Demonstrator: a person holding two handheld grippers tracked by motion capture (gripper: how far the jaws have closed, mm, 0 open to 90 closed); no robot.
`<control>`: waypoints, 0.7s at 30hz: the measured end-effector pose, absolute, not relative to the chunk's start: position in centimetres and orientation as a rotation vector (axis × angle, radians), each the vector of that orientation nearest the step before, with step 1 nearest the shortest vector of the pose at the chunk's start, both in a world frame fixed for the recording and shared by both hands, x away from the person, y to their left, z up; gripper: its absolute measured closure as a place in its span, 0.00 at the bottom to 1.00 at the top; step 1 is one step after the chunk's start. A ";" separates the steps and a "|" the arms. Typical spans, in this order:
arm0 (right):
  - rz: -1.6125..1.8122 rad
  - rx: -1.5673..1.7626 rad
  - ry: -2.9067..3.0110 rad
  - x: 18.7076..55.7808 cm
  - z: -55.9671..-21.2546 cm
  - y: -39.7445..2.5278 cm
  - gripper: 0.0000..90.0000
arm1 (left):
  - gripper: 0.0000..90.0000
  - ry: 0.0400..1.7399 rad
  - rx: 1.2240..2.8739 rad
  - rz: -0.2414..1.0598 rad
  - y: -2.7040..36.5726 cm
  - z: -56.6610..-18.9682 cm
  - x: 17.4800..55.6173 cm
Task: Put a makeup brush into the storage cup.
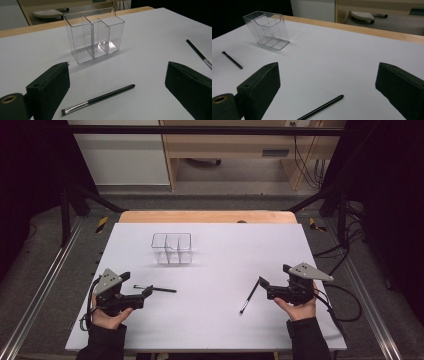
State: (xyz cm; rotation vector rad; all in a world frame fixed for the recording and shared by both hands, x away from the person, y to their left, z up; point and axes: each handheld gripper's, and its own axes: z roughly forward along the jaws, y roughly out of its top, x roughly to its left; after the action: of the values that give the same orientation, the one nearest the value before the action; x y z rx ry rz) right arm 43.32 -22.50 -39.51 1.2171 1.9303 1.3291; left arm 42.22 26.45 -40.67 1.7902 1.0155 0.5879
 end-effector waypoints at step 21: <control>1.154 1.288 2.064 44.8 -43.1 -19.5 0.08 | 0.06 1.011 1.829 0.598 25.7 -40.8 42.2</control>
State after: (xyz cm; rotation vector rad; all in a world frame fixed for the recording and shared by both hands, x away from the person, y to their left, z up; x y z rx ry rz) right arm 44.83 -19.48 -43.06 1.2879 2.0636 1.1540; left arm 42.22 25.69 -40.80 1.8287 1.0113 0.5977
